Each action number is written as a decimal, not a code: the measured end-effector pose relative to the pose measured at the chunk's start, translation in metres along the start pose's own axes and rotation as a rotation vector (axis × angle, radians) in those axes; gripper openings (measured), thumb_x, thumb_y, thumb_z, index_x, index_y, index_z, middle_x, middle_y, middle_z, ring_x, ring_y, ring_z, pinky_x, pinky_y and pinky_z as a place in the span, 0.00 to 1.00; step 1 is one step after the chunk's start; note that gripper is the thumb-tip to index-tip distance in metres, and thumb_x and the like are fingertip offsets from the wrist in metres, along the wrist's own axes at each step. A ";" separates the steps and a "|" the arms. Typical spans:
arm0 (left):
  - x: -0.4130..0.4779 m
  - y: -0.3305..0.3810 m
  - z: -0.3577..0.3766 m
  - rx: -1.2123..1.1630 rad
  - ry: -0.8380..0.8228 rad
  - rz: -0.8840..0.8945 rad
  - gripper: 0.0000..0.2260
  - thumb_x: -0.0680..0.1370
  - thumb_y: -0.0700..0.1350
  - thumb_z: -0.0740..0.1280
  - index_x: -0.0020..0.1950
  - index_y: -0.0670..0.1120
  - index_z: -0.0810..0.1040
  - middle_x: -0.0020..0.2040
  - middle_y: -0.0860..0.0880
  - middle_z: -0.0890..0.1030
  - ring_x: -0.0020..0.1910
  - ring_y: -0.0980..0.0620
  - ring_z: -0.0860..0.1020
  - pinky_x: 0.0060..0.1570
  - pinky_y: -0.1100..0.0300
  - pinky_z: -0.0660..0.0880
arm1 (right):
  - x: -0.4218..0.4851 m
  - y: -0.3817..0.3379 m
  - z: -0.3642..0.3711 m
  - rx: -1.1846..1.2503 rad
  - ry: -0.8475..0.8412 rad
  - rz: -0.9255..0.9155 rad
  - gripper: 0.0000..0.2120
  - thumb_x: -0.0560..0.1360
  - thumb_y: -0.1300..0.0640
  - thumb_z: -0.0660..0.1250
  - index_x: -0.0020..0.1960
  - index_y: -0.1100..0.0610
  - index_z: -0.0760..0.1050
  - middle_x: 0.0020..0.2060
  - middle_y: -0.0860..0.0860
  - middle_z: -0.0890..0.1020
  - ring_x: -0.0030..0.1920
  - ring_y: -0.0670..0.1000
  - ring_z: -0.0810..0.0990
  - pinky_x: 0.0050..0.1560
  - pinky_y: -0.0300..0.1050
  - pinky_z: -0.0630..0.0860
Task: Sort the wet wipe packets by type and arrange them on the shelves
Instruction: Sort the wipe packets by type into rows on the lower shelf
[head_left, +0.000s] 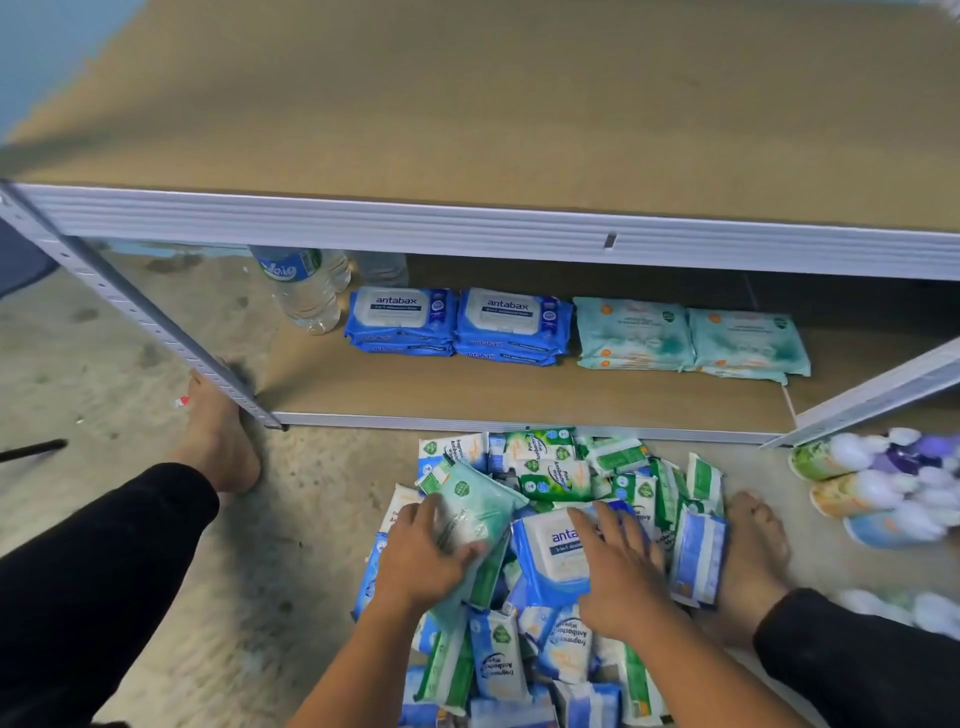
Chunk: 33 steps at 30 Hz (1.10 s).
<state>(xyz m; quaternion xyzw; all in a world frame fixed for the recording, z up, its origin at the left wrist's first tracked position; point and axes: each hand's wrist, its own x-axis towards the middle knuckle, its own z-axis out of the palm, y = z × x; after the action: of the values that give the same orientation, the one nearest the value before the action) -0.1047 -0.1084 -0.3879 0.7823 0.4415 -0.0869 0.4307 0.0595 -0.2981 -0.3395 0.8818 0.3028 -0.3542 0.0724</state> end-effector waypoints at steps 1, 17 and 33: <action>0.000 0.000 0.002 0.049 -0.042 -0.013 0.50 0.66 0.70 0.73 0.81 0.52 0.57 0.76 0.46 0.62 0.75 0.43 0.62 0.72 0.48 0.65 | 0.003 0.001 -0.001 -0.044 -0.039 -0.035 0.54 0.69 0.58 0.71 0.80 0.42 0.36 0.80 0.47 0.38 0.80 0.58 0.37 0.78 0.61 0.45; 0.020 0.013 -0.020 0.076 0.054 0.069 0.54 0.59 0.64 0.79 0.78 0.49 0.59 0.68 0.51 0.72 0.65 0.50 0.73 0.65 0.54 0.72 | 0.038 0.014 -0.038 -0.263 0.021 -0.332 0.43 0.60 0.44 0.75 0.71 0.49 0.63 0.66 0.48 0.69 0.67 0.52 0.69 0.72 0.56 0.61; 0.157 0.232 -0.037 0.538 0.154 0.562 0.50 0.61 0.63 0.77 0.78 0.52 0.60 0.70 0.48 0.72 0.67 0.44 0.71 0.69 0.45 0.65 | 0.082 0.143 -0.171 -0.308 0.291 -0.085 0.32 0.62 0.34 0.70 0.62 0.45 0.72 0.56 0.47 0.75 0.60 0.52 0.75 0.61 0.52 0.68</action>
<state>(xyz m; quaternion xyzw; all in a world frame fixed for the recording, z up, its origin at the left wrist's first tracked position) 0.1576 -0.0394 -0.3072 0.9619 0.2024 -0.0193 0.1828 0.2893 -0.3152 -0.2805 0.8887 0.3974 -0.1752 0.1471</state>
